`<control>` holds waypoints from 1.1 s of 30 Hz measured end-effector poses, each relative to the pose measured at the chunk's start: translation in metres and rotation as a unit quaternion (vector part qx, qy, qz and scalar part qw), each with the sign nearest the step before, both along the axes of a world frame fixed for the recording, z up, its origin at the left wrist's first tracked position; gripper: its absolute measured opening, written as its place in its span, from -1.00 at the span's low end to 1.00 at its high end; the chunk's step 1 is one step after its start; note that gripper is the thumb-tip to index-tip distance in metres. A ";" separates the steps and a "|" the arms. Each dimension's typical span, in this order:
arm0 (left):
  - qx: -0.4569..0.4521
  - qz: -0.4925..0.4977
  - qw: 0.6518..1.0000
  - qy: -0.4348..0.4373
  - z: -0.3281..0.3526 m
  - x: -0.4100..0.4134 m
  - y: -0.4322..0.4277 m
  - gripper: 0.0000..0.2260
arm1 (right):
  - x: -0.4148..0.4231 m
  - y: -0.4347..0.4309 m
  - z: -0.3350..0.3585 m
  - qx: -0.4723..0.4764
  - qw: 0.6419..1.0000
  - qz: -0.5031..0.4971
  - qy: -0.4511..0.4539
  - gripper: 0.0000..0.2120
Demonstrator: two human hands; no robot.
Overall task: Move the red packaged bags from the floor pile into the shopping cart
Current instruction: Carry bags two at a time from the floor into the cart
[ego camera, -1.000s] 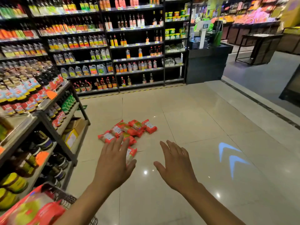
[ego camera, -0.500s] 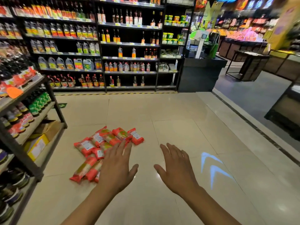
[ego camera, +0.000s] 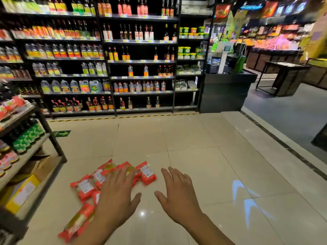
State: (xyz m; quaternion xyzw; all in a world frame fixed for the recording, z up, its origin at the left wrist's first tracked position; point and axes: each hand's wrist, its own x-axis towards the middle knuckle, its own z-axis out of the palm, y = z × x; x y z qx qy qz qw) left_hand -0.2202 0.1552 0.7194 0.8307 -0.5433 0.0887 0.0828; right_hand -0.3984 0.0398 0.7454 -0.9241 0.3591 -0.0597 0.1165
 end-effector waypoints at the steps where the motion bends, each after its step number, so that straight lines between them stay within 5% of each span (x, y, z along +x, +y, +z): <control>1: 0.001 0.005 1.000 -0.001 0.002 0.004 -0.017 -0.33 | 0.007 -0.023 0.000 0.000 1.000 0.015 -0.002 -0.24; 13: 0.067 0.189 0.979 -0.041 0.025 0.070 -0.113 -0.26 | 0.143 -0.190 0.009 0.015 0.983 0.181 -0.019 -0.35; 18: 0.065 0.230 0.971 -0.021 0.012 0.125 -0.136 -0.27 | 0.222 -0.217 -0.012 0.023 0.974 0.225 -0.006 -0.20; 33: 0.074 0.229 0.964 0.113 -0.060 0.347 -0.274 -0.34 | 0.435 -0.364 -0.054 0.008 0.965 0.243 0.097 -0.36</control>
